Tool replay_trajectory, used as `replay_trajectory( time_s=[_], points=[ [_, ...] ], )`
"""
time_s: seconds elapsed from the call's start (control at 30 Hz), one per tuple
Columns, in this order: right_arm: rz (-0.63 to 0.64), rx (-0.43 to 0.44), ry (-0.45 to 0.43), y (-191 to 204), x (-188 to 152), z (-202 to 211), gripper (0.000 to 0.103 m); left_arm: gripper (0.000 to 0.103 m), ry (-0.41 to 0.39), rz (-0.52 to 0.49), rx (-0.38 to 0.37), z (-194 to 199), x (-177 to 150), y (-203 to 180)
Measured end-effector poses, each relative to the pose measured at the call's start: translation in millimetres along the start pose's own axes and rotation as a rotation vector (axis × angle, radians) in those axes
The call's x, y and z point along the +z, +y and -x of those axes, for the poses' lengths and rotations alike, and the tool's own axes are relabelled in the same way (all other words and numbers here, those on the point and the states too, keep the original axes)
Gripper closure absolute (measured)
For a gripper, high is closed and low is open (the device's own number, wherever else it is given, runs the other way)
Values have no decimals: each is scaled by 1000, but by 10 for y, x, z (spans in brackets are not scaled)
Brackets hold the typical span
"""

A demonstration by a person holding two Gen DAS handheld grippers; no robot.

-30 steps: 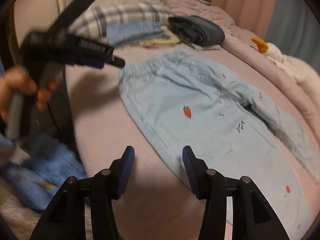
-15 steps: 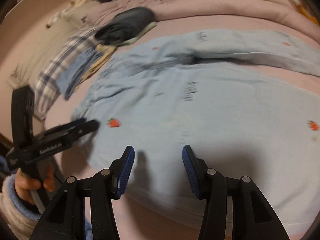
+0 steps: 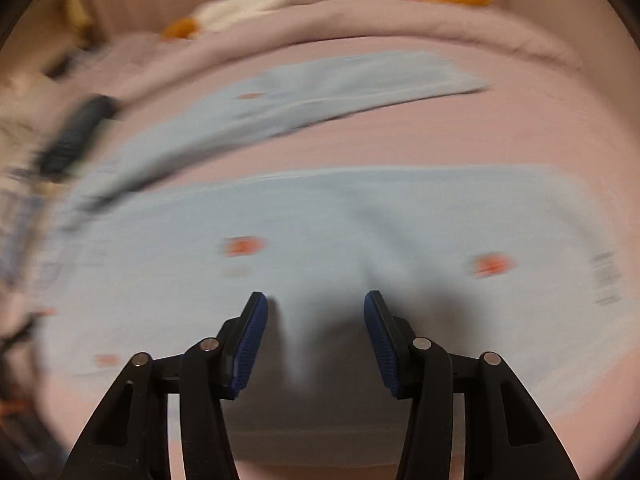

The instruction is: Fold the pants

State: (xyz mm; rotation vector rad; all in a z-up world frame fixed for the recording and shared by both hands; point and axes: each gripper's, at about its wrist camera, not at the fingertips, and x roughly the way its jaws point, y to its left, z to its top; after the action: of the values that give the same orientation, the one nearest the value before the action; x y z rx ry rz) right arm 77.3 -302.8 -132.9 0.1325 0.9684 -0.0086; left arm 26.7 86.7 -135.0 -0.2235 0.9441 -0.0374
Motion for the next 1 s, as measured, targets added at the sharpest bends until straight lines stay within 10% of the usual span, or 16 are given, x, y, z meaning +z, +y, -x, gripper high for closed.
replay_trajectory(
  time_s=[0.07, 0.37, 0.6, 0.8, 1.0],
  points=[
    [-14, -92, 2, -35, 61, 55, 54, 46, 7, -3, 27, 22, 20, -36],
    [284, 246, -41, 1166, 14, 215, 53, 38, -53, -125, 87, -29, 288, -420],
    [474, 234, 23, 1495, -196, -33, 50, 38, 16, -196, 118, -297, 226, -367],
    [530, 285, -20, 1519, 219, 88, 50, 37, -1, -100, 24, -188, 639, -101],
    [562, 330, -133, 1655, 878, -14, 50, 34, -56, -19, 101, -272, 1208, 264]
  ],
)
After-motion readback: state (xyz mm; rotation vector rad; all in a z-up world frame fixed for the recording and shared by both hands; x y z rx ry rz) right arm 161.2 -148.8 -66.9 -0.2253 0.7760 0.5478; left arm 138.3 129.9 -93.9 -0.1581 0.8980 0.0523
